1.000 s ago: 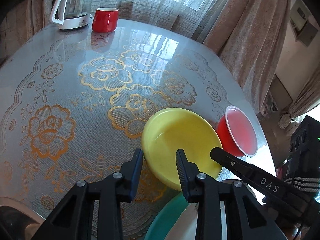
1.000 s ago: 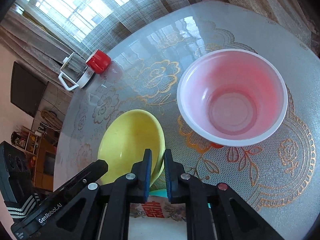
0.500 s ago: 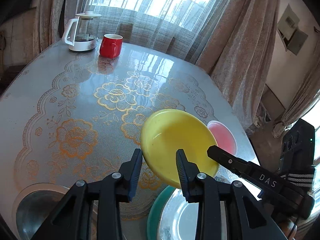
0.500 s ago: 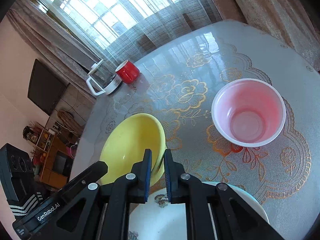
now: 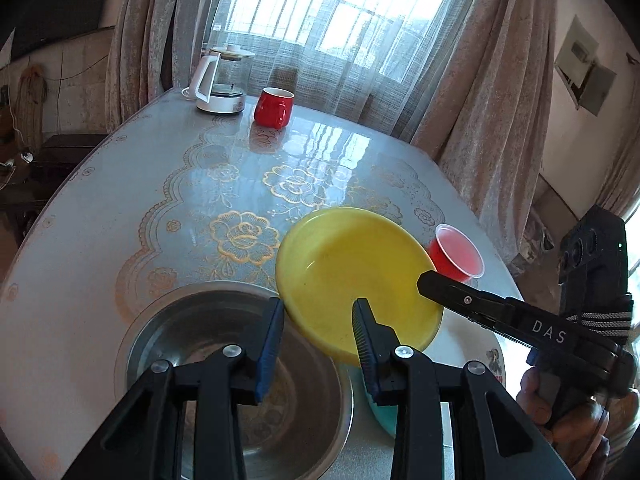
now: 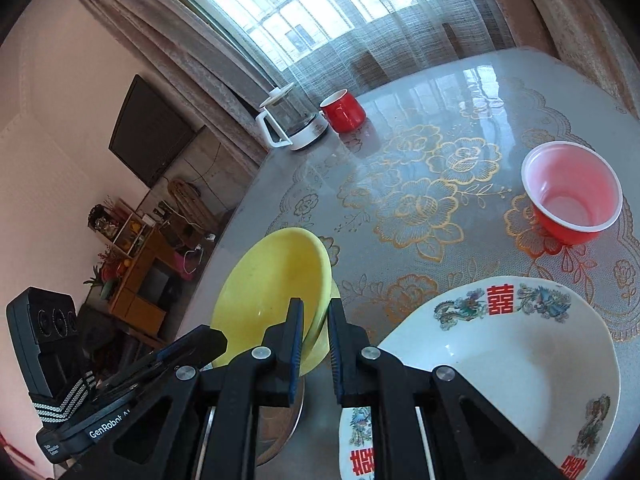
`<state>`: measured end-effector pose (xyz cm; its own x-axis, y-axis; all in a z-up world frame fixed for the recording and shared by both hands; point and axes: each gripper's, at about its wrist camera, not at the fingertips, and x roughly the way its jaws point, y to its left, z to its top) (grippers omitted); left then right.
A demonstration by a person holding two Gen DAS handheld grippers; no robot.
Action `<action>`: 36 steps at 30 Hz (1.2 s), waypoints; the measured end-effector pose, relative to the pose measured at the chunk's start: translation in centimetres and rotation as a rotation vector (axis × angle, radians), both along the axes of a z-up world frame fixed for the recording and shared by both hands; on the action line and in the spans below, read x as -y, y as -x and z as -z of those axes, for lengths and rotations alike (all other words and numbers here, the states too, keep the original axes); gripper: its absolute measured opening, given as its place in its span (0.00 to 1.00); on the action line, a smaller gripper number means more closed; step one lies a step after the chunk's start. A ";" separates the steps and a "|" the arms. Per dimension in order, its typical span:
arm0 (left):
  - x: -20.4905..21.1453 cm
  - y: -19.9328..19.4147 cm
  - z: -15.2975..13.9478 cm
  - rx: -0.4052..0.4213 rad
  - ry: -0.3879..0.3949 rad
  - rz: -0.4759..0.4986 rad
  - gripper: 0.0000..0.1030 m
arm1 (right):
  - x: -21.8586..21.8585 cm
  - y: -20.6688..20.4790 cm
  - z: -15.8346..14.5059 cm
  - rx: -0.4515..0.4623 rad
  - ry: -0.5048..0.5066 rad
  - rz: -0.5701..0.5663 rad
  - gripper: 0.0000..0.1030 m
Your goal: Organize plates and bowls
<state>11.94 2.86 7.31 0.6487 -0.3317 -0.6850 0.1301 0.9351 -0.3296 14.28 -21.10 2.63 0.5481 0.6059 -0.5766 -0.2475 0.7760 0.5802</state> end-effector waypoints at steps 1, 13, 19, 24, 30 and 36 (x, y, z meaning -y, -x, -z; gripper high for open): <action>-0.6 0.6 0.2 -0.004 0.003 -0.011 0.34 | -0.6 0.2 0.2 -0.002 0.000 -0.014 0.12; -5.5 5.2 3.5 -0.062 -0.004 -0.096 0.34 | -6.5 2.0 2.9 -0.050 0.064 -0.177 0.12; -6.4 5.7 5.0 -0.082 0.011 -0.116 0.34 | -8.4 2.4 4.2 -0.078 0.117 -0.219 0.14; -6.4 5.5 5.6 -0.088 -0.003 -0.118 0.34 | -9.6 2.8 4.7 -0.060 0.195 -0.232 0.14; -6.5 5.4 6.3 -0.095 0.002 -0.114 0.34 | -9.6 2.8 4.9 -0.051 0.244 -0.218 0.14; -5.7 5.4 6.3 -0.079 -0.065 -0.121 0.34 | -10.3 2.6 5.2 -0.069 0.241 -0.243 0.14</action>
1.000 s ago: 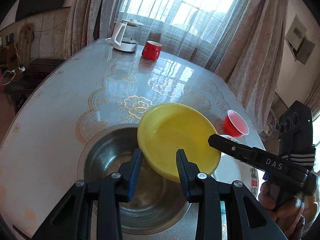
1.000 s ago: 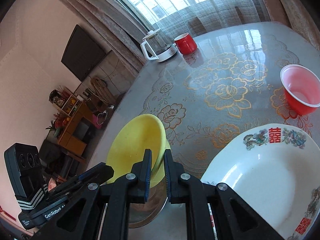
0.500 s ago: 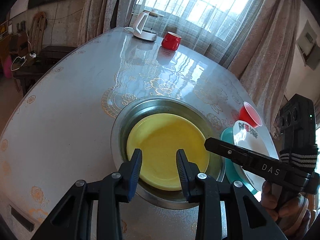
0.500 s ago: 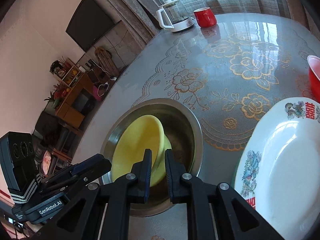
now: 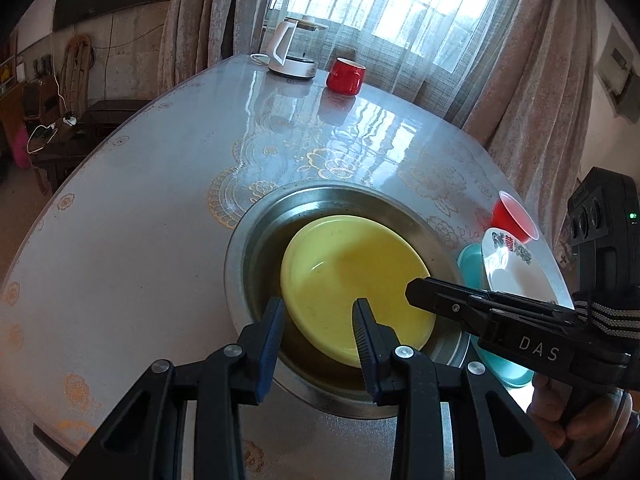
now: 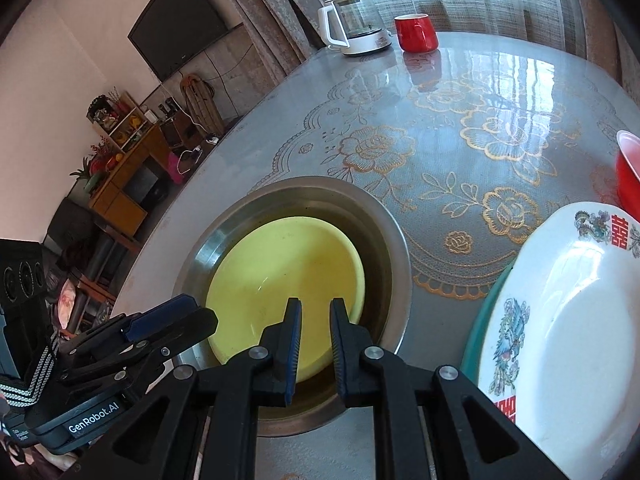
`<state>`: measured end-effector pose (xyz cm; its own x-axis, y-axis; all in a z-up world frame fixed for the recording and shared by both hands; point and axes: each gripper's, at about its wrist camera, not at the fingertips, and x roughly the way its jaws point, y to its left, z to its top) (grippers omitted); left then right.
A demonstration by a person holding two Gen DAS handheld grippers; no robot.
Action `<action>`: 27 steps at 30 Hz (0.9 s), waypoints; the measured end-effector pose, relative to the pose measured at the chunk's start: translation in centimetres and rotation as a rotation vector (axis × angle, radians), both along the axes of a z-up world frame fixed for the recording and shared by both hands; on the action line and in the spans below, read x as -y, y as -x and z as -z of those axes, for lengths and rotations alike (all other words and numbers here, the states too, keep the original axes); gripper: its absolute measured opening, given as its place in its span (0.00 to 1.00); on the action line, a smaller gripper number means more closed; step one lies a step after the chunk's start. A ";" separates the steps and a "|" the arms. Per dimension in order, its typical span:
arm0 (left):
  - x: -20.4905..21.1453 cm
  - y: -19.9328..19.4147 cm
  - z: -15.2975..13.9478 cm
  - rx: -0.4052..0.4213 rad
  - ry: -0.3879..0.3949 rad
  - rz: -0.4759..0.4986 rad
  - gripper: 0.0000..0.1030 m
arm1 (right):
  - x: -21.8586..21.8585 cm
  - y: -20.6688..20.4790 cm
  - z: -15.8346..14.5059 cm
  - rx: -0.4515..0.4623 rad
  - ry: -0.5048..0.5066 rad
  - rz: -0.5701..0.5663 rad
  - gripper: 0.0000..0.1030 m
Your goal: Organize plates and bowls
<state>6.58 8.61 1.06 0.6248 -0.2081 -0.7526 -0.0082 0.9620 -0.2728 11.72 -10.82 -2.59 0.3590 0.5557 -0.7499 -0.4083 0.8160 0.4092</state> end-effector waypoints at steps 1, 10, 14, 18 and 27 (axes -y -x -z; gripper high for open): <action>0.1 0.1 0.0 0.005 -0.015 -0.003 0.34 | -0.2 0.0 0.1 0.001 0.004 -0.001 0.14; 0.5 0.6 -0.1 0.038 -0.101 -0.004 0.35 | -0.5 0.7 -0.3 0.032 0.009 -0.002 0.20; 0.5 0.8 -0.1 0.041 -0.099 -0.001 0.36 | -0.8 1.2 -0.5 0.059 0.030 -0.003 0.22; 0.3 1.0 -0.2 0.045 -0.090 -0.006 0.37 | -1.1 1.5 -0.8 0.092 0.056 0.003 0.23; 0.2 1.2 -0.7 0.056 -0.085 -0.020 0.39 | -1.3 2.8 -2.0 0.185 0.123 0.021 0.28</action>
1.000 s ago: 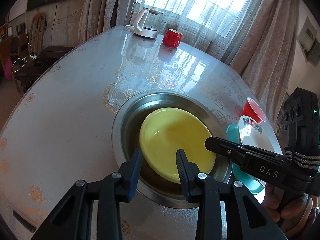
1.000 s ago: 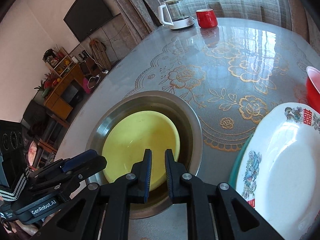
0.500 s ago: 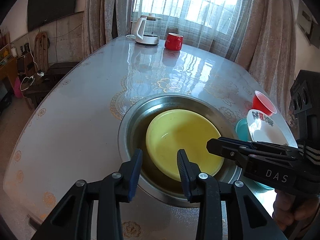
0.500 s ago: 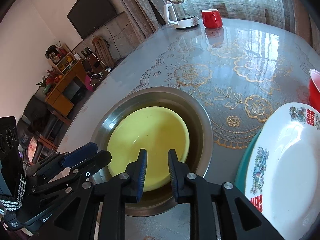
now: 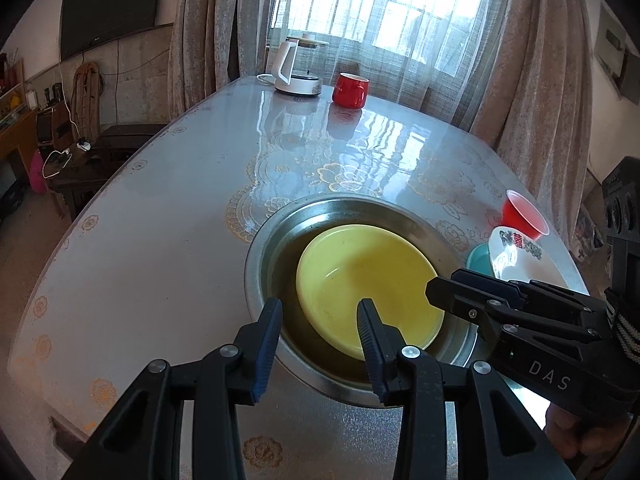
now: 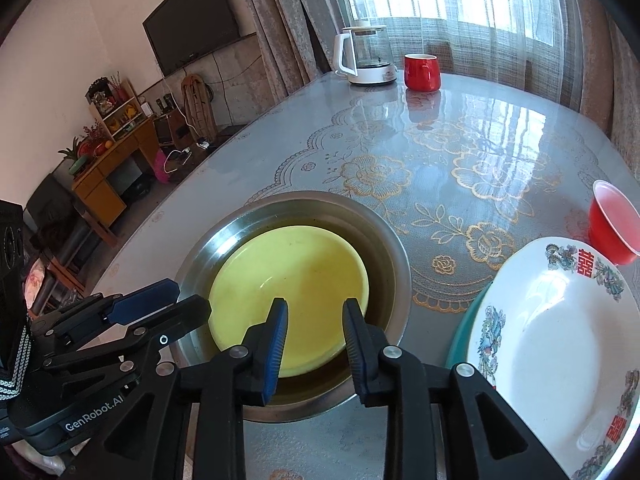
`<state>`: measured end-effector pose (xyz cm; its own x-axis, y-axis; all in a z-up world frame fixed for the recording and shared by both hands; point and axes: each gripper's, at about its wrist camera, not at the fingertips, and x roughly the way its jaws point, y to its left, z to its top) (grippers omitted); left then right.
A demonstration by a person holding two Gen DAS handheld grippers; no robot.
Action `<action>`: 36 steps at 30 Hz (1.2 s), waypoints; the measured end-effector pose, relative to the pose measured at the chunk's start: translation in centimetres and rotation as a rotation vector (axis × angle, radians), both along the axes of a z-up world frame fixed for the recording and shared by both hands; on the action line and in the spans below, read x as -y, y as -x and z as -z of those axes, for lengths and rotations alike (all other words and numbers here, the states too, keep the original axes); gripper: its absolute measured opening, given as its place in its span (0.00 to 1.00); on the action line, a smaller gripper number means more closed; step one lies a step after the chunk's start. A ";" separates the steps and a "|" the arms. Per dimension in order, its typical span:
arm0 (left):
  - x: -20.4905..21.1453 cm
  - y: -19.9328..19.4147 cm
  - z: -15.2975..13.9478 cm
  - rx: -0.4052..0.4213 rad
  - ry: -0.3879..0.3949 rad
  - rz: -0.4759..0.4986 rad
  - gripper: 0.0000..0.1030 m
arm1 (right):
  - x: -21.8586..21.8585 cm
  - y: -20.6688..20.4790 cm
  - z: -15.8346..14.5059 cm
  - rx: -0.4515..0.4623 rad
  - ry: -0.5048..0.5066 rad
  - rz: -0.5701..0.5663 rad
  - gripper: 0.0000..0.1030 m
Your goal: Organize plates and bowls
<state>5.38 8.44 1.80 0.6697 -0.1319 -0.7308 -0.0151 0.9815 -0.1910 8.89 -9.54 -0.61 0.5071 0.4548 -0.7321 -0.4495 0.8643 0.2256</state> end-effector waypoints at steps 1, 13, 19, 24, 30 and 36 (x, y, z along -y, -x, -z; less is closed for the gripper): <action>0.0 0.1 -0.1 0.002 0.000 0.000 0.39 | 0.0 0.1 -0.1 0.006 0.004 0.003 0.29; 0.6 0.2 -1.0 0.019 -0.003 0.023 0.41 | 0.8 1.5 -1.0 0.080 0.045 0.043 0.29; 1.7 0.4 -1.5 0.036 -0.040 0.044 0.42 | 2.3 1.4 -1.1 0.074 0.021 0.083 0.30; 2.8 0.1 -2.0 0.051 -0.066 0.070 0.42 | 4.5 1.3 -1.6 0.072 -0.016 0.135 0.31; 4.9 0.0 -2.5 0.073 -0.115 0.111 0.42 | 8.0 1.3 -2.1 0.077 -0.053 0.217 0.33; 7.1 -0.2 -2.8 0.096 -0.170 0.158 0.42 | 12.0 1.0 -2.3 0.072 -0.090 0.315 0.33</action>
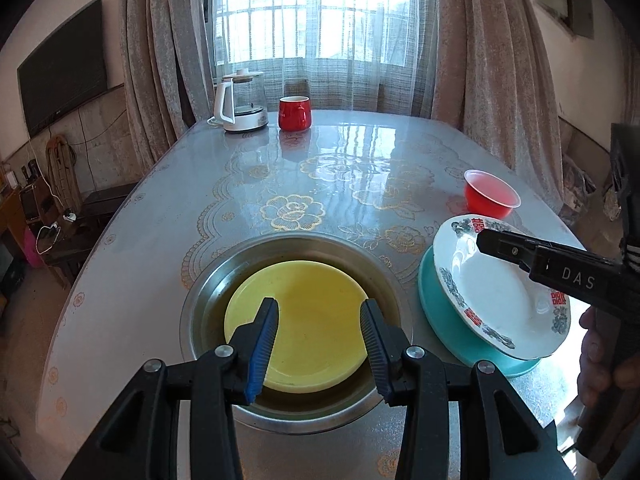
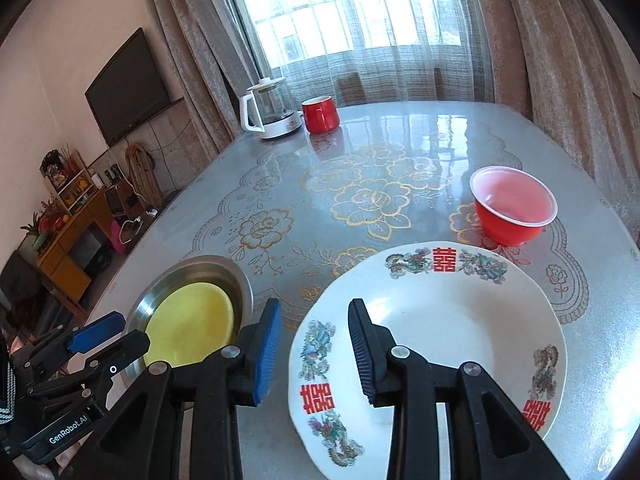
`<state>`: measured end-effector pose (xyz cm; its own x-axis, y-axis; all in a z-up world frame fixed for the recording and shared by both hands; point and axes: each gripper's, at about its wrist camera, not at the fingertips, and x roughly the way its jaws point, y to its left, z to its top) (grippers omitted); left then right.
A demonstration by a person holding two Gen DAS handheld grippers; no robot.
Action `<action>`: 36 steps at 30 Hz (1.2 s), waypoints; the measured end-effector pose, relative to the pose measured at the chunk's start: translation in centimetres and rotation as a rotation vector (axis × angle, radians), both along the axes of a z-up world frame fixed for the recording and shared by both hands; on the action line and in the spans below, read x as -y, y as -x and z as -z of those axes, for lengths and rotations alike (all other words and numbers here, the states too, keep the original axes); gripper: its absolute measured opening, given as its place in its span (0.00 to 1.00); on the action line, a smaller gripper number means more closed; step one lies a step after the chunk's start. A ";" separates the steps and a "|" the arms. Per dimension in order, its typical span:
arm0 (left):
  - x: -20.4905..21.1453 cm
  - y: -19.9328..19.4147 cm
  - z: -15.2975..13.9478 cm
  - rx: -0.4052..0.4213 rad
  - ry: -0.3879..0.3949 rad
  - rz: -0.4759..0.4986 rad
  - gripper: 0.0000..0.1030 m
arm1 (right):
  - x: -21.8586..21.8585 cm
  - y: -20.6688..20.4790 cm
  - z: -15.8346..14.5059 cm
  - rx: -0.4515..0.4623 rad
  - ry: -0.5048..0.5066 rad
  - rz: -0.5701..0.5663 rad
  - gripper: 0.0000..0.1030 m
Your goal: Organize plates and bowls
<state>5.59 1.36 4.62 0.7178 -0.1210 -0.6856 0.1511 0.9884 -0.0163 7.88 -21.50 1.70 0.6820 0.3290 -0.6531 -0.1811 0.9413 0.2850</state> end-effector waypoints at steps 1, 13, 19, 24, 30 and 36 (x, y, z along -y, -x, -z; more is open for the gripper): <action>0.4 0.0 0.0 0.003 -0.008 0.009 0.42 | 0.6 0.1 0.0 -0.001 -0.005 0.017 0.33; 4.1 -0.6 -0.2 0.026 -0.096 0.086 0.42 | 8.0 -0.4 1.3 -0.031 -0.066 0.186 0.34; 6.1 -1.0 -0.4 0.034 -0.133 0.129 0.43 | 10.4 -0.6 2.1 -0.046 -0.083 0.240 0.34; 7.7 -1.7 -0.4 0.030 -0.146 0.163 0.44 | 12.0 -0.9 2.4 -0.051 -0.089 0.271 0.34; 9.5 -3.0 -0.3 0.024 -0.157 0.196 0.44 | 14.2 -1.7 2.8 -0.067 -0.112 0.309 0.34; 10.9 -5.6 -0.6 -0.020 -0.098 0.190 0.45 | 16.6 -2.8 3.4 -0.094 -0.158 0.354 0.34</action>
